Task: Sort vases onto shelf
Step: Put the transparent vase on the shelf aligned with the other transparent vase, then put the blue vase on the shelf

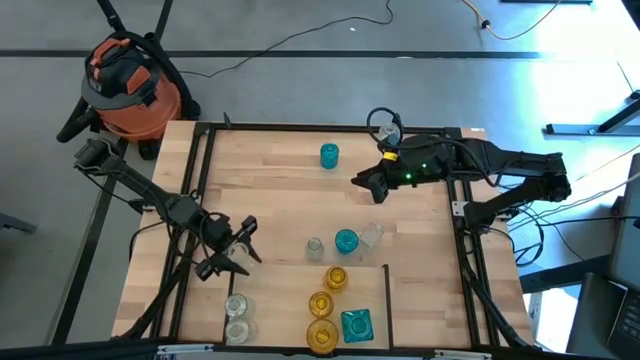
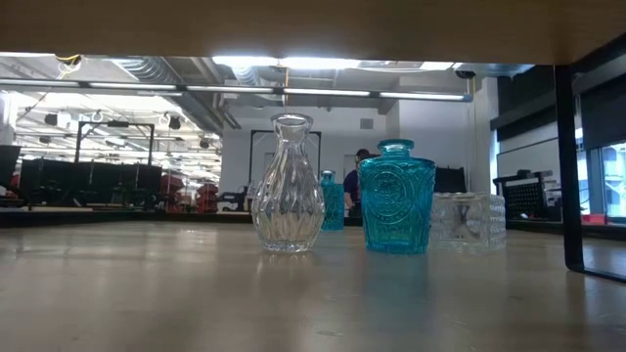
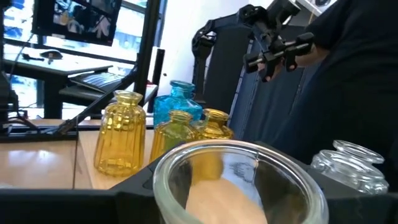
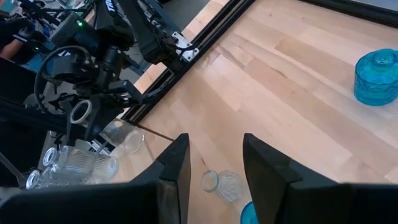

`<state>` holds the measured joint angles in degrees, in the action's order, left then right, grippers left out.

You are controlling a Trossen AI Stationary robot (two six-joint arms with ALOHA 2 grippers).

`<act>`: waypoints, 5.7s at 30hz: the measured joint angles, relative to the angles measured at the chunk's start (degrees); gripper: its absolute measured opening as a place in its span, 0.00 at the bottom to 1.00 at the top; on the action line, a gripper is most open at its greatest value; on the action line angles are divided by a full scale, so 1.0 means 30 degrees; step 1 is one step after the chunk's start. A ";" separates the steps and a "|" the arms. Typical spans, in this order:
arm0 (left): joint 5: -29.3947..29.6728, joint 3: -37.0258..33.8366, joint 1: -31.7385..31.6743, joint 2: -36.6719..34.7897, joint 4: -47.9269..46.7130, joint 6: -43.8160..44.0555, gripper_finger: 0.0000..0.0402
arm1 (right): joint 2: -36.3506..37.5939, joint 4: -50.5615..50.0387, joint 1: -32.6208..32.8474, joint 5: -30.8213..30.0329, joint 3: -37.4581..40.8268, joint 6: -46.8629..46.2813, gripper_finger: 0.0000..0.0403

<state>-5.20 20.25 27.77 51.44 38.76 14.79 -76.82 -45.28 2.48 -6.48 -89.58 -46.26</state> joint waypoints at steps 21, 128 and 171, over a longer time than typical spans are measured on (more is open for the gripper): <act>0.1687 0.0000 0.0007 0.0000 0.0154 0.3016 0.57 | 0.0000 0.0015 -0.1260 0.1656 0.0000 -0.1078 0.27; -0.1219 0.0000 -0.0503 0.2477 0.5065 1.5240 0.65 | -0.1355 -0.0437 -0.1749 0.2310 0.0000 0.1558 0.27; -0.4983 0.5056 -1.7113 -0.0911 0.2057 1.2425 0.65 | -0.9698 0.3272 -0.5763 -0.3794 -0.0007 0.5076 0.50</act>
<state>-20.15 35.42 -23.57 48.71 44.93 52.06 -105.91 -35.46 -14.81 -17.86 -89.60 -31.03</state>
